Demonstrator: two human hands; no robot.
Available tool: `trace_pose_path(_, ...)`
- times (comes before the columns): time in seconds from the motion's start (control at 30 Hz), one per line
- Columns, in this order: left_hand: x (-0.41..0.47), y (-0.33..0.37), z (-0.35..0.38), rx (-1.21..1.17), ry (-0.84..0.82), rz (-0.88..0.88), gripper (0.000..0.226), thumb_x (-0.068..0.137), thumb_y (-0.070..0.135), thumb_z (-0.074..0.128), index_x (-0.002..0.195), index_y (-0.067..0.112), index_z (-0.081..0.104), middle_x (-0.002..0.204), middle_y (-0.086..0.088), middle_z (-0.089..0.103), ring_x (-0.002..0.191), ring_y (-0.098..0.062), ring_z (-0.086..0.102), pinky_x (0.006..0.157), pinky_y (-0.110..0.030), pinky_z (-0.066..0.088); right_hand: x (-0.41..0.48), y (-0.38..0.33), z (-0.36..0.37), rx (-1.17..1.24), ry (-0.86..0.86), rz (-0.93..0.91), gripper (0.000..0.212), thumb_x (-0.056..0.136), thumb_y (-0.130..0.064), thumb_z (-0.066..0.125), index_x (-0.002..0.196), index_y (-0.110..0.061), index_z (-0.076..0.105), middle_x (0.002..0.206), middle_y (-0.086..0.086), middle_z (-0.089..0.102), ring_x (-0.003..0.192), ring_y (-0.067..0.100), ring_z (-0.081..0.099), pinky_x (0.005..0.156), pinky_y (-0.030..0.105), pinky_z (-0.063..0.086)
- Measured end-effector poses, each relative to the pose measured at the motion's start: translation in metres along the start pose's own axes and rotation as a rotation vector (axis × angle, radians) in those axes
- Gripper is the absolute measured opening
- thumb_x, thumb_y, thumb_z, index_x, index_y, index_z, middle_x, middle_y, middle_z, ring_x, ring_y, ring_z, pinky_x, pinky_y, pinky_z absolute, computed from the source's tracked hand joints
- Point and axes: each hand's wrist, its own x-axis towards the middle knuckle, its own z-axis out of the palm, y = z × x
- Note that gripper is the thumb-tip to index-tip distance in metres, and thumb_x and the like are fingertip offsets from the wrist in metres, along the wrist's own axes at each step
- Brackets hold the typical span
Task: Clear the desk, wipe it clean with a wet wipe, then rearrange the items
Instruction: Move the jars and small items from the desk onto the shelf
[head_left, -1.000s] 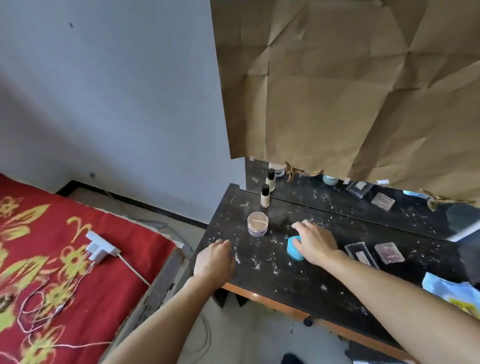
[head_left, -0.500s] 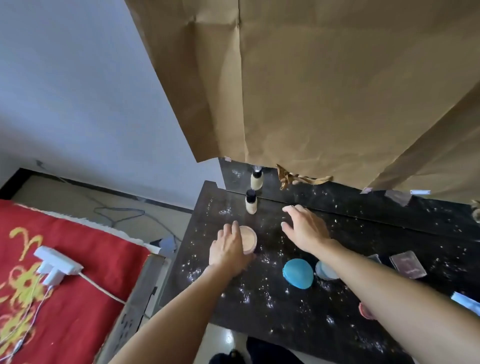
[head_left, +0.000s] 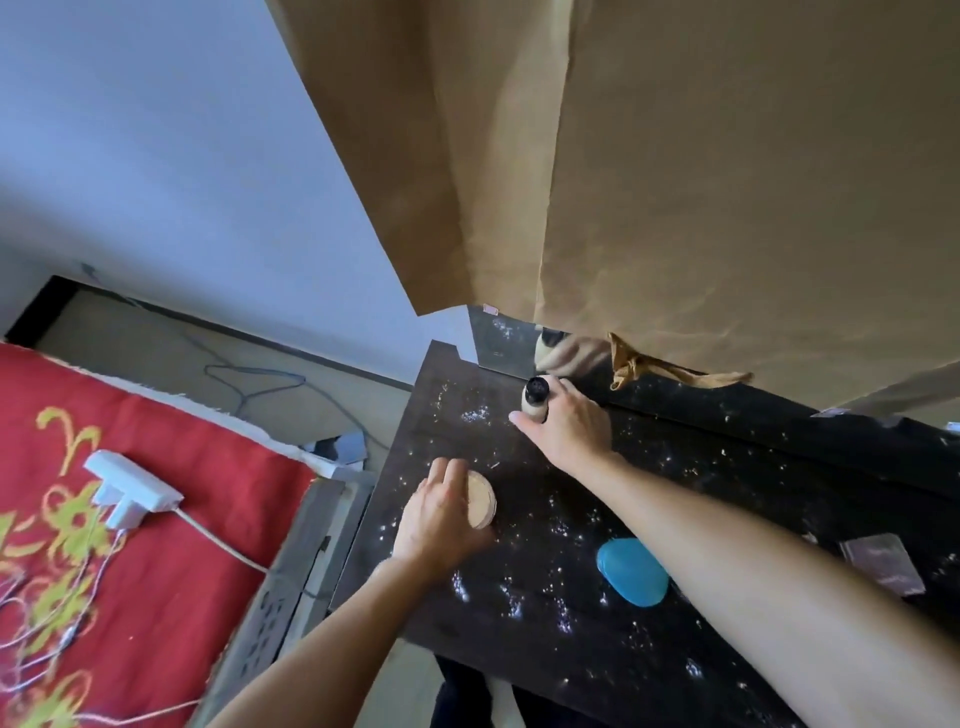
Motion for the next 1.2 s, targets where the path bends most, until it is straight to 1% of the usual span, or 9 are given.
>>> trace_pose_path(0.13,-0.017,-0.024,-0.017,-0.02,0.029,-0.044,0.062,0.056,0.039,0.074,0.106,0.018,0.044,0.104,0.0,0.043,0.086,-0.028,0.055,0.068,-0.036,0.048,0.003,-0.007,0.005,0.07,0.032,0.094,0.032,0.078,-0.041,0.064,0.099,-0.018,0.059,0.104,0.002,0.065,0.097,0.032,0.062,0.071,0.033,0.044)
trace_pose_path(0.23,-0.026,-0.035,-0.028,-0.044,0.03,-0.019,0.063,0.058,0.043,0.073,0.109,0.022,0.042,0.105,0.003,0.041,0.088,-0.021,0.052,0.067,-0.029,0.043,-0.009,-0.008,-0.003,0.076,0.051,0.134,0.029,0.076,-0.039,0.064,0.093,-0.015,0.059,0.098,0.004,0.066,0.092,0.032,0.062,0.068,0.031,0.043)
trace_pose_path(0.53,-0.044,-0.004,-0.041,0.014,-0.06,0.3,0.061,0.058,0.038,0.072,0.107,0.022,0.04,0.107,0.005,0.046,0.098,-0.021,0.046,0.075,-0.029,0.038,-0.131,0.011,-0.054,0.267,0.215,0.305,0.019,0.076,-0.027,0.07,0.074,-0.02,0.051,0.075,0.0,0.059,0.073,0.024,0.058,0.061,0.024,0.033)
trace_pose_path(0.73,-0.072,0.066,-0.026,0.084,-0.129,0.574,0.069,0.056,0.04,0.074,0.114,0.019,0.043,0.11,0.002,0.049,0.099,-0.023,0.049,0.08,-0.031,0.042,-0.233,0.059,-0.091,0.263,0.403,0.426,0.018,0.074,-0.027,0.072,0.083,-0.014,0.063,0.078,0.005,0.069,0.075,0.024,0.063,0.058,0.023,0.033)
trace_pose_path(0.83,-0.095,0.11,-0.012,0.121,-0.152,0.697,0.07,0.059,0.04,0.073,0.119,0.021,0.042,0.113,0.002,0.05,0.1,-0.021,0.05,0.081,-0.03,0.043,-0.283,0.089,-0.113,0.246,0.48,0.486,0.018,0.075,-0.03,0.069,0.071,-0.017,0.056,0.069,0.005,0.067,0.072,0.028,0.065,0.057,0.024,0.032)
trace_pose_path(0.97,-0.133,0.178,0.013,0.174,-0.174,0.833,0.073,0.063,0.042,0.072,0.125,0.022,0.039,0.116,0.003,0.048,0.103,-0.021,0.049,0.082,-0.031,0.044,-0.349,0.14,-0.14,0.235,0.644,0.591,0.018,0.076,-0.033,0.061,0.07,-0.017,0.054,0.067,0.006,0.067,0.072,0.032,0.065,0.057,0.028,0.039)
trace_pose_path(1.07,-0.163,0.232,0.042,0.191,-0.175,0.905,0.076,0.061,0.045,0.072,0.126,0.024,0.04,0.117,0.003,0.049,0.106,-0.021,0.051,0.087,-0.031,0.044,-0.4,0.179,-0.165,0.287,0.631,0.635,0.025,0.08,-0.03,0.061,0.063,-0.023,0.044,0.066,0.005,0.06,0.078,0.034,0.063,0.06,0.028,0.034)
trace_pose_path(1.13,-0.184,0.268,0.065,0.189,-0.165,0.937,0.077,0.061,0.046,0.073,0.128,0.025,0.04,0.119,0.003,0.05,0.108,-0.022,0.052,0.09,-0.032,0.043,-0.433,0.212,-0.181,0.268,0.651,0.666,0.011,0.081,-0.027,0.063,0.079,-0.018,0.057,0.075,0.012,0.065,0.084,0.035,0.063,0.062,0.029,0.037)
trace_pose_path(1.2,-0.205,0.304,0.09,0.18,-0.169,0.955,0.079,0.061,0.043,0.074,0.13,0.023,0.04,0.122,0.002,0.049,0.112,-0.022,0.051,0.092,-0.03,0.041,-0.464,0.244,-0.197,0.249,0.659,0.693,0.024,0.078,-0.029,0.066,0.094,-0.012,0.06,0.086,0.015,0.069,0.089,0.035,0.064,0.067,0.031,0.043)
